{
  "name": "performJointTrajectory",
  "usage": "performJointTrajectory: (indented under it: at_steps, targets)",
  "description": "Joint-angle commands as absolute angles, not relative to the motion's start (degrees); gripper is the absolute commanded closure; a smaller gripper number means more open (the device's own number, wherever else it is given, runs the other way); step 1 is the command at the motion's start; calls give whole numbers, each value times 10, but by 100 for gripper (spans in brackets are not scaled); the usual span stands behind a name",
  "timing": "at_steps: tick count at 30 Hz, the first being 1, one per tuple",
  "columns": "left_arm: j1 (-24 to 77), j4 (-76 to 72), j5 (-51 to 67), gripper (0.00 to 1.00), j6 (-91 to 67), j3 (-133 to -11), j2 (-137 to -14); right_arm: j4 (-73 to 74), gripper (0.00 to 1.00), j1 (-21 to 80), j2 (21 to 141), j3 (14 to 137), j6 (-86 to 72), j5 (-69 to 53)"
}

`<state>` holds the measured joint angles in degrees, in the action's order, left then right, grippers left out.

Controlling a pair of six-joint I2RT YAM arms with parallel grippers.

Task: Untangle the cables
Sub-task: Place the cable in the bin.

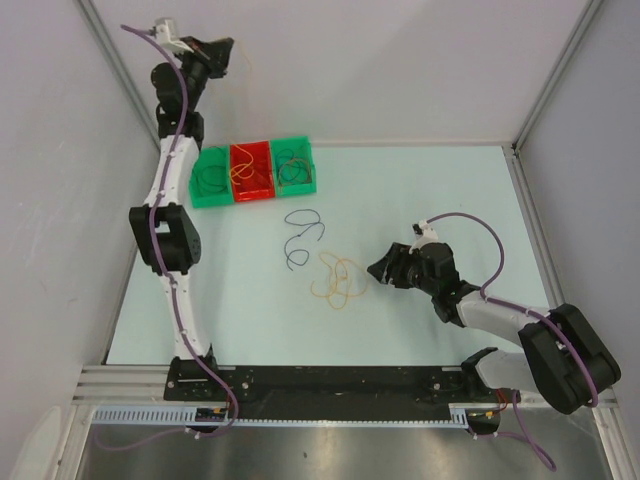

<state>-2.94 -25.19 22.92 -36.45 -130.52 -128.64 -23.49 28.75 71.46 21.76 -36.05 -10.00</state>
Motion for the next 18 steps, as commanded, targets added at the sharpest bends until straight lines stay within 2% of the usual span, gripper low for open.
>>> performJointTrajectory:
  at_steps: [1,11,18]
  targets:
    - [-24,-295,229,100,-351,-1250,-1254,-257,34,285,709,222,-365,-107]
    - [-20,-345,192,100,-347,-1009,-1163,-251,35,285,701,221,-365,-106]
    - [-19,-375,201,100,-380,-907,-1141,-250,35,285,699,221,-364,-107]
